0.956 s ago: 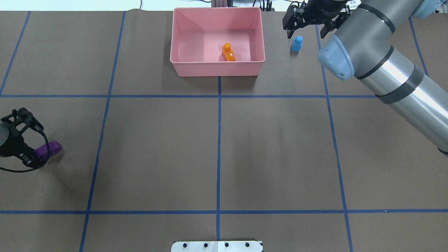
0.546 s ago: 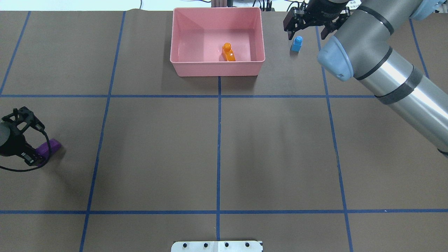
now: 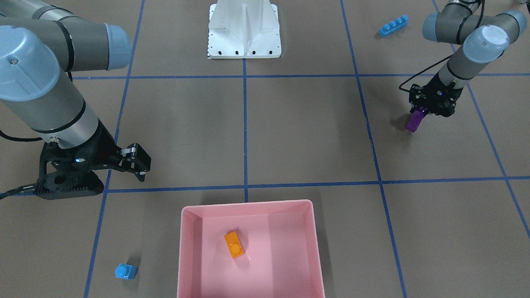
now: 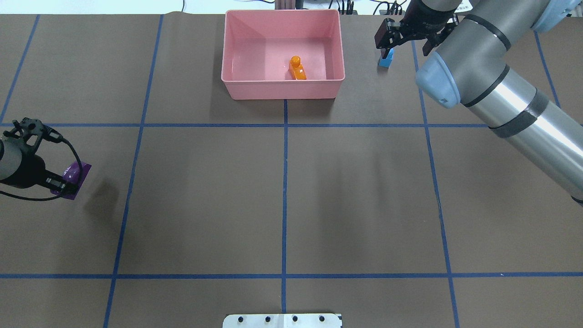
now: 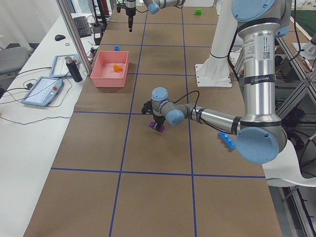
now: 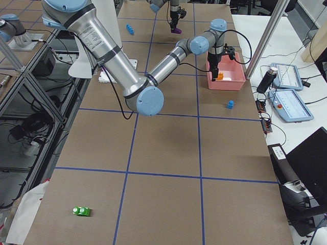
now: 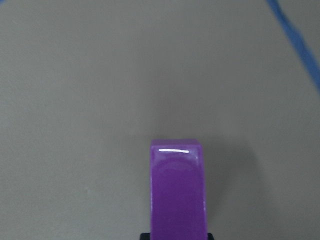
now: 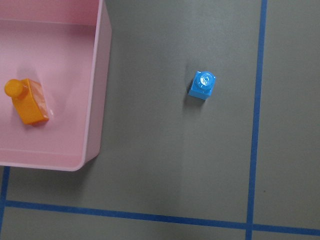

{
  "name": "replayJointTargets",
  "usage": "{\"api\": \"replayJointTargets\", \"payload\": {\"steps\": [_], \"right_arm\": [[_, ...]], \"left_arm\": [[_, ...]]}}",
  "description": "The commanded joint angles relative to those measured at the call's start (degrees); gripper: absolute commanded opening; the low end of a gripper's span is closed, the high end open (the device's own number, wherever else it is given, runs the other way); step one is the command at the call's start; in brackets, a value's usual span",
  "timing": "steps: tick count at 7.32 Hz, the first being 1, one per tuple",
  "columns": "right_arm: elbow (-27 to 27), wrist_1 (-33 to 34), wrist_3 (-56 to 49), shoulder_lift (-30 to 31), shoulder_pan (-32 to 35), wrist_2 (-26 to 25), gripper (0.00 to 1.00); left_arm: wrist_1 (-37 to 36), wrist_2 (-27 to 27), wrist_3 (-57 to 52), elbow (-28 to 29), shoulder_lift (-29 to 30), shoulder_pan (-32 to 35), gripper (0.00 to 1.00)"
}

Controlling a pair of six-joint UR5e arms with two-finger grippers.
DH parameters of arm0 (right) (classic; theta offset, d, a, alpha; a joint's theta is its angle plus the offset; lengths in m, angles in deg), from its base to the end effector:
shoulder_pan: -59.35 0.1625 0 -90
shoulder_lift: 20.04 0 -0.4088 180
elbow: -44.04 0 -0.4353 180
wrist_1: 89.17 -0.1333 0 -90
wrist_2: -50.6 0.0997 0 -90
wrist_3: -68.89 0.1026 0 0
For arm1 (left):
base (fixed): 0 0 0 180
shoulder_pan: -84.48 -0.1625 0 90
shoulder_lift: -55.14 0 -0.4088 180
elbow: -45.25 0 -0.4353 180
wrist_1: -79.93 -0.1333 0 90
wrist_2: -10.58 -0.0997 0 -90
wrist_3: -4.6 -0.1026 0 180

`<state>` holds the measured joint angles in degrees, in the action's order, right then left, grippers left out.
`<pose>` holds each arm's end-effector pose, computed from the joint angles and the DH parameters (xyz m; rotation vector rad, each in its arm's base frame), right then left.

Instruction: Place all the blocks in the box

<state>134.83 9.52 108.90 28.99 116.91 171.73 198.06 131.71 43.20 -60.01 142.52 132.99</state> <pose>-0.3207 -0.6543 0.2004 0.1418 -0.7577 -0.0312 0.2969 -0.4569 0.4770 0.1967 0.8452 0.2405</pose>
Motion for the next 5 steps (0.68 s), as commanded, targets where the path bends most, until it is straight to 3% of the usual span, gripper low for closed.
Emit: {"api": "replayJointTargets", "payload": {"steps": [1,2,3,4,5], "right_arm": [[-0.1,-0.1,-1.2,1.0,0.2,0.0,0.99],[-0.3,-0.1,-2.7,1.5,0.6,0.0,0.99],[-0.6,-0.1,-4.4,2.1,1.3,0.1,0.99],[-2.3,-2.2,-4.8,2.1,1.7,0.2,0.99],[-7.2,-9.0,-4.7,2.1,1.9,0.3,0.99]], "left_arm": [[-1.0,-0.1,17.7,0.3,9.9,2.7,0.00],[-5.6,0.0,20.7,1.5,16.7,4.6,0.00],[-15.6,0.0,21.8,3.3,25.8,5.9,0.00],[-21.1,0.0,22.0,8.0,34.5,6.9,0.00],[-20.8,0.1,24.7,14.7,41.2,7.1,0.00]]}}
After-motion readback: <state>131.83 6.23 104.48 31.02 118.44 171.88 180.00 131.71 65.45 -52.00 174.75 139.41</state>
